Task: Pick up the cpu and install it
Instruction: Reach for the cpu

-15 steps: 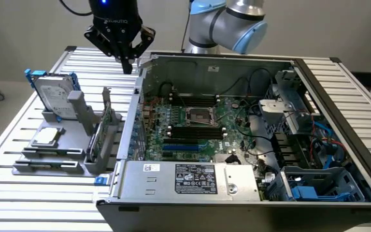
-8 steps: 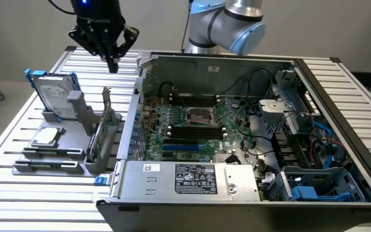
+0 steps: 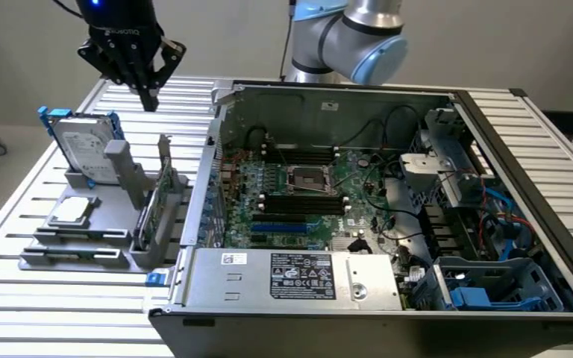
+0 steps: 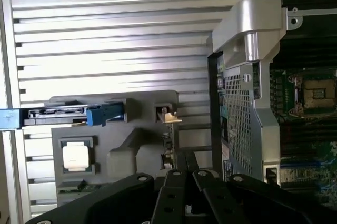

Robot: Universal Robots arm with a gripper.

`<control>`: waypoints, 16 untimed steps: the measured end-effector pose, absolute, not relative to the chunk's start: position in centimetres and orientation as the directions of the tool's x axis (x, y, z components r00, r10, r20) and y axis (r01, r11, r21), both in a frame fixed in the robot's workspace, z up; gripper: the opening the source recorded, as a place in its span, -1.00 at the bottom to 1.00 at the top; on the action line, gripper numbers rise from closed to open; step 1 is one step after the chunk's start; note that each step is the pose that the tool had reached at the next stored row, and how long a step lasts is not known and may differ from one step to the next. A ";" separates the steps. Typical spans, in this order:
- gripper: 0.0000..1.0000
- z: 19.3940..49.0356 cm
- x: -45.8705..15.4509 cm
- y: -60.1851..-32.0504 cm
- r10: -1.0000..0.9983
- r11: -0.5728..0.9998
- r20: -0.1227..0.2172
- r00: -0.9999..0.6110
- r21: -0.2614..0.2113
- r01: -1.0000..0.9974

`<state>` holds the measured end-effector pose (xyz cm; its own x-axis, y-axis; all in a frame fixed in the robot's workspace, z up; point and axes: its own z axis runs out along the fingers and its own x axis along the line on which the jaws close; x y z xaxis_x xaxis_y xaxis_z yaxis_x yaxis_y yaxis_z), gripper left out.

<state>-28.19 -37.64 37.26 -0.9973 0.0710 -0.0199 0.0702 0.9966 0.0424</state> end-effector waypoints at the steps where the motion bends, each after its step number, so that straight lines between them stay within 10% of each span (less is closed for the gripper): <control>1: -0.79 37.2 -28.6 -37.6 0.071 0.997 -0.020 -0.997 0.042 0.070; 16: -0.79 36.5 -35.5 -36.9 0.071 0.997 -0.020 -0.997 0.038 0.070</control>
<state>-35.45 -36.94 36.55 -0.9973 0.0710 -0.0201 0.0702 0.9968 0.0384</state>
